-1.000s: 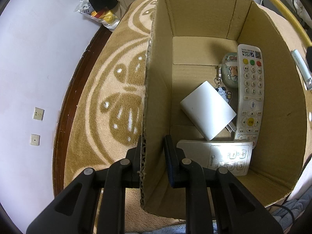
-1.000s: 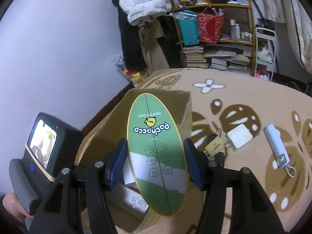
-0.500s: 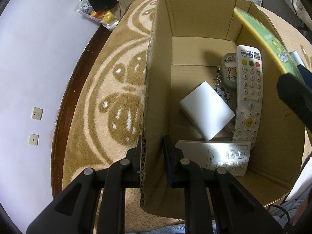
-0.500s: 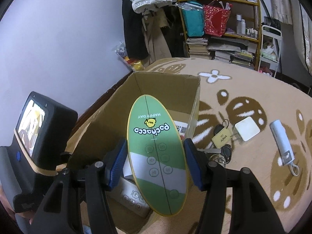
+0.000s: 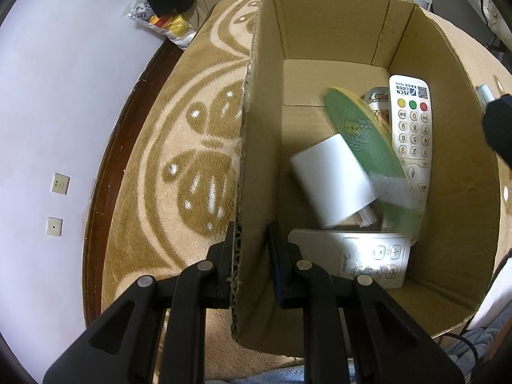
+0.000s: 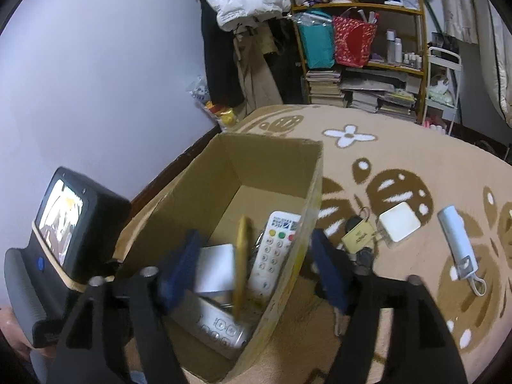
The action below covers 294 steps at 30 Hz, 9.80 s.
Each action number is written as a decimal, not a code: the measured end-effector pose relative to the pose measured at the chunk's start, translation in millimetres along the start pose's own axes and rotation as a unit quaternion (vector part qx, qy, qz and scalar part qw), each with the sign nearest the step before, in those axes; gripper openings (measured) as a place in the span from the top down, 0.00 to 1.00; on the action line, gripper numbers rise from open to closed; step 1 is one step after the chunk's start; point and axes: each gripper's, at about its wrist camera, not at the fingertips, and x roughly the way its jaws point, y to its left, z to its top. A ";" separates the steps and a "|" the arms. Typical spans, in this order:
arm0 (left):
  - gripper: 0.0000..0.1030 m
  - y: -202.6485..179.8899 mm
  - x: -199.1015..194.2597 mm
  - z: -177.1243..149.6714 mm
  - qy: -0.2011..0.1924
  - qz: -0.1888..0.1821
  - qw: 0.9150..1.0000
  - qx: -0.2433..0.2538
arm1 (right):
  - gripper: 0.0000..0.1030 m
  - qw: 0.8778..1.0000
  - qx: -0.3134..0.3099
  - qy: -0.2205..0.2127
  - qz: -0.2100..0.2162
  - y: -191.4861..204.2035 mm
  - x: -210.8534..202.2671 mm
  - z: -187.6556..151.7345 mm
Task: Organize rigid objects
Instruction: 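Carry the green card into the box and release it beside the remote, then grasp the bunch of keys by the ring with the right gripper, then carry the keys into the box and open the right gripper, then grasp the white square pad with the right gripper, then carry the white square pad into the box and release it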
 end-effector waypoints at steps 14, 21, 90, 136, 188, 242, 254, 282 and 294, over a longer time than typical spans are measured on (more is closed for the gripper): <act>0.83 3.3 5.2 -0.2 0.000 -0.007 1.000 -0.004 | 0.12 0.995 0.056 0.015 -0.077 -54.5 7.0 -1.6; 0.82 3.8 5.7 0.0 0.000 -0.007 1.000 -0.005 | 0.12 0.992 0.078 0.040 -0.096 -74.9 22.1 -10.7; 0.82 2.7 5.3 -3.1 0.011 -0.002 1.000 0.004 | 0.92 0.997 0.064 -0.011 -0.041 -54.3 11.1 -2.2; 0.82 3.0 4.6 -2.4 0.010 -0.004 1.000 -0.001 | 0.82 0.997 -0.052 -0.046 -0.014 25.8 -3.2 10.8; 0.82 -5.2 1.5 -3.3 0.003 0.009 1.000 0.018 | 0.11 0.984 0.098 0.017 -0.150 -147.8 98.9 -5.8; 0.81 -0.9 5.3 -2.4 0.002 0.004 1.000 0.013 | 0.37 0.987 0.094 -0.076 -0.107 -109.7 22.7 18.6; 0.81 1.2 6.6 -1.6 0.006 -0.001 1.000 0.007 | 0.37 0.990 0.064 -0.123 -0.014 -44.2 -27.0 29.1; 0.83 1.2 5.9 -1.5 0.008 -0.008 1.000 0.004 | 0.35 0.998 -0.001 -0.057 0.008 11.8 26.2 -2.3; 0.81 -1.2 4.7 -1.5 0.008 -0.001 1.000 0.005 | 0.07 0.996 0.024 -0.082 -0.039 -14.3 8.2 19.6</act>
